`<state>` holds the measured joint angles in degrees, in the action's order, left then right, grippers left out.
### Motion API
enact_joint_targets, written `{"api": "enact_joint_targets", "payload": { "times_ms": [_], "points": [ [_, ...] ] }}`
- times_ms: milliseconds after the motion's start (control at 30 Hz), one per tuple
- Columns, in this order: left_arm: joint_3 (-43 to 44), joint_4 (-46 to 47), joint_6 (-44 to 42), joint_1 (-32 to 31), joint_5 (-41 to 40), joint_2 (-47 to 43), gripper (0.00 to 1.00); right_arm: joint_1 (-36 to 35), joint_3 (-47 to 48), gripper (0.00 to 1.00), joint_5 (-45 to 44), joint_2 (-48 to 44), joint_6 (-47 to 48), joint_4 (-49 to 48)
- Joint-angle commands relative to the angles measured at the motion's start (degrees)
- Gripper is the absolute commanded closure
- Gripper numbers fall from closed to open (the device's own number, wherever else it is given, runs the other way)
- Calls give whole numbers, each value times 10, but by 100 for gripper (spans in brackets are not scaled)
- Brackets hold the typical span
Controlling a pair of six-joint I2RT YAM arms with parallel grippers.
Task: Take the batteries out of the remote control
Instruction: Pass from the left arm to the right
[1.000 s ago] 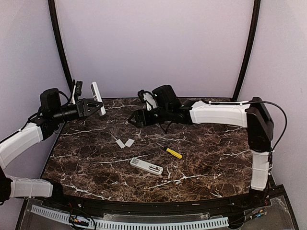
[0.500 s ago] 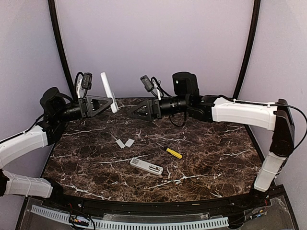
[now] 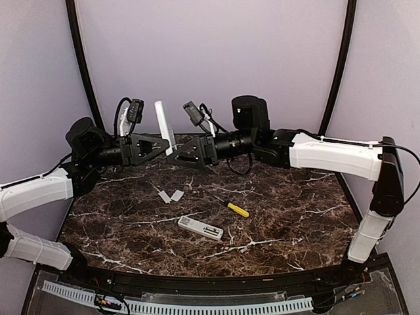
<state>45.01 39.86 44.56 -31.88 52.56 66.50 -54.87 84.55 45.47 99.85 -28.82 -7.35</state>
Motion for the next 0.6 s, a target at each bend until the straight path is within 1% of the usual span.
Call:
{"api": "enact_joint_targets", "payload": {
  "times_ms": [0,100,200,367,433,500,567],
  "points": [
    [18,32,-10,-9,-3,5,57,-11,17,6,11,0,2,-14],
    [18,37,-10,-11,-2,10,57,-12,19,10,10,1,-3,-18],
    [19,39,-11,-12,-4,12,57,-13,20,18,5,2,-6,-19],
    [20,33,-17,-12,-4,13,57,-13,19,38,-7,5,-5,-10],
    [21,29,-19,-13,-4,13,57,-12,18,49,-10,7,-7,-11],
    [21,20,-22,-13,-4,14,57,-13,16,56,-16,7,-8,-11],
    [22,2,-26,-13,-8,12,54,-13,13,61,-25,5,-5,-12]
  ]
}}
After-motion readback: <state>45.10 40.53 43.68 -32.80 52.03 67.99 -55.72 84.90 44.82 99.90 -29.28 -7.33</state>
